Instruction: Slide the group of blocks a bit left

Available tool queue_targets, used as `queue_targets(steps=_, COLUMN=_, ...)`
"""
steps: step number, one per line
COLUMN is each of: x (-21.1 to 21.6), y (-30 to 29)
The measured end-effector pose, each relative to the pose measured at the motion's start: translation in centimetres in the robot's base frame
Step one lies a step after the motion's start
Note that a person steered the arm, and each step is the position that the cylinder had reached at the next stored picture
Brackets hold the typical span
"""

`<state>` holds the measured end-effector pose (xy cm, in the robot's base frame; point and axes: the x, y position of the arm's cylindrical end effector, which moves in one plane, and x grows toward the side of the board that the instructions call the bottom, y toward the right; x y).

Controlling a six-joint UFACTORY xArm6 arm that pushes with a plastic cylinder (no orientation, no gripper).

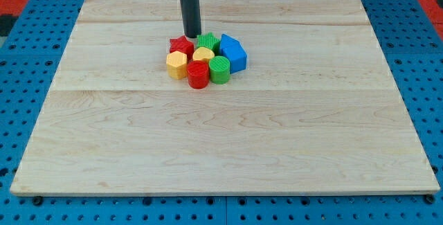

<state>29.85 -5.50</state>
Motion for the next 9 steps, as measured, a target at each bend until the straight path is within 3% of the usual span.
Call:
queue_targets(steps=1, x=-1.9, y=2.4)
queue_targets(steps=2, x=-1.7, y=9.3)
queue_targets(steps=3, x=2.8, y=13.3)
queue_targets(steps=4, x=7.8, y=13.8)
queue_targets(steps=9, x=8.5, y=10.7)
